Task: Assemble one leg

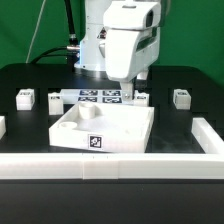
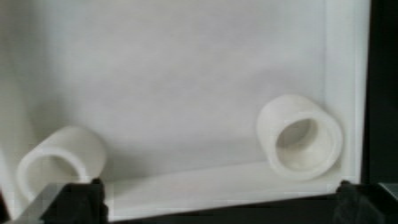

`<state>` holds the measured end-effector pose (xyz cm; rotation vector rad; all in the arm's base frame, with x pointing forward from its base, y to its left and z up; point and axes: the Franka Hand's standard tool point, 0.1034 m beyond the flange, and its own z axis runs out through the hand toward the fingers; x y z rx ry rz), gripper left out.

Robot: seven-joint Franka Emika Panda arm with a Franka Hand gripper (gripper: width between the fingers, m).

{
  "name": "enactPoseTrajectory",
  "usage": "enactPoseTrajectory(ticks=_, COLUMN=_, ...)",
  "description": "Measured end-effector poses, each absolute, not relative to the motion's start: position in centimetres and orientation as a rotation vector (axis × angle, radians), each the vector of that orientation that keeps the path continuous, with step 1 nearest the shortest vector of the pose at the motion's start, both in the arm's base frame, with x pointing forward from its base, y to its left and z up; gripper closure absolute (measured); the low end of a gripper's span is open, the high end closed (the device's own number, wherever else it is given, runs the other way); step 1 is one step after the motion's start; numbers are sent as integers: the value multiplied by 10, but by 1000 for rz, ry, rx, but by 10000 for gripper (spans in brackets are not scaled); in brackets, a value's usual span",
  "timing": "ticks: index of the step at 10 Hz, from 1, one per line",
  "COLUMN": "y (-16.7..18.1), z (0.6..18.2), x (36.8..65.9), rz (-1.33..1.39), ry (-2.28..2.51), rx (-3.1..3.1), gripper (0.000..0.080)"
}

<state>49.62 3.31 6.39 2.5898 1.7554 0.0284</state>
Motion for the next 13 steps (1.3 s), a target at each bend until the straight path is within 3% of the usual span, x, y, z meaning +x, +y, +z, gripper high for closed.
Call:
enactPoseTrajectory(ticks=4, y=18, z=40, x=463, rz=-8, ry=1836, rx=2561, gripper=150)
enactPoseTrajectory(ticks=8, y=17, z=20, x=451, rz=-50, ry=1843, rx=2584, gripper=150)
enactPoseTrajectory(ticks=13, y=12, z=12, x=451, rz=-56, ry=1829, rx=2601, gripper=177)
